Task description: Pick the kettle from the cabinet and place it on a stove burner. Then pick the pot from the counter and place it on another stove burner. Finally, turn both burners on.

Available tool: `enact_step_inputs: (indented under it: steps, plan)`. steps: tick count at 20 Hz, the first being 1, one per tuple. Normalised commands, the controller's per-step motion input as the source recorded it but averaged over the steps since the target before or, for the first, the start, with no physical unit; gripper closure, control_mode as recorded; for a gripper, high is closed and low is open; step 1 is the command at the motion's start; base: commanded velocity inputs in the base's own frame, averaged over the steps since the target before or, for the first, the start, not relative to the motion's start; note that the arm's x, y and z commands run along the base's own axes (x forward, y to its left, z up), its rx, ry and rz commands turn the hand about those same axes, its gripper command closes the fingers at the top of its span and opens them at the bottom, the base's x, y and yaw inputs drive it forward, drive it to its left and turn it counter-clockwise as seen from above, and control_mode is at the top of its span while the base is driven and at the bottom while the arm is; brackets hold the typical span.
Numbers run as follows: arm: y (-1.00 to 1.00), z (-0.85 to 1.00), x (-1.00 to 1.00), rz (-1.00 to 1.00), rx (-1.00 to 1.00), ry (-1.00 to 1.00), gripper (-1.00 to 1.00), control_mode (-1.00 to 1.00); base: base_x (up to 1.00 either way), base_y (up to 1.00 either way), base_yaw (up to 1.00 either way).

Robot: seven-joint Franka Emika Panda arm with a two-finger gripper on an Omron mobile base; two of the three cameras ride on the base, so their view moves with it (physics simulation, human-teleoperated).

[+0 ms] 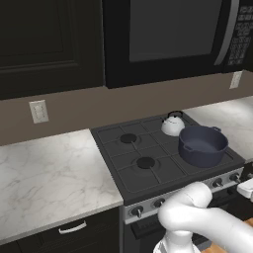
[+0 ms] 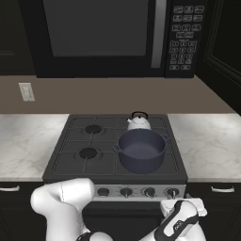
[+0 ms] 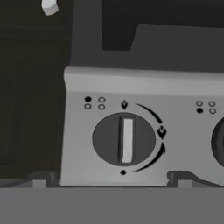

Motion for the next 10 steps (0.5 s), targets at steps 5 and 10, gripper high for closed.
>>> enact_step_inputs:
  steps: [5,10]
  plan:
    - [0.0,-0.14,0.1,0.0,0.02,0.0,-1.0,-1.0,0.0,0.0,0.0]
    - [0.0,-0.15,0.09,0.02,0.01,0.01,-1.0,-1.0,0.0,0.0,0.0]
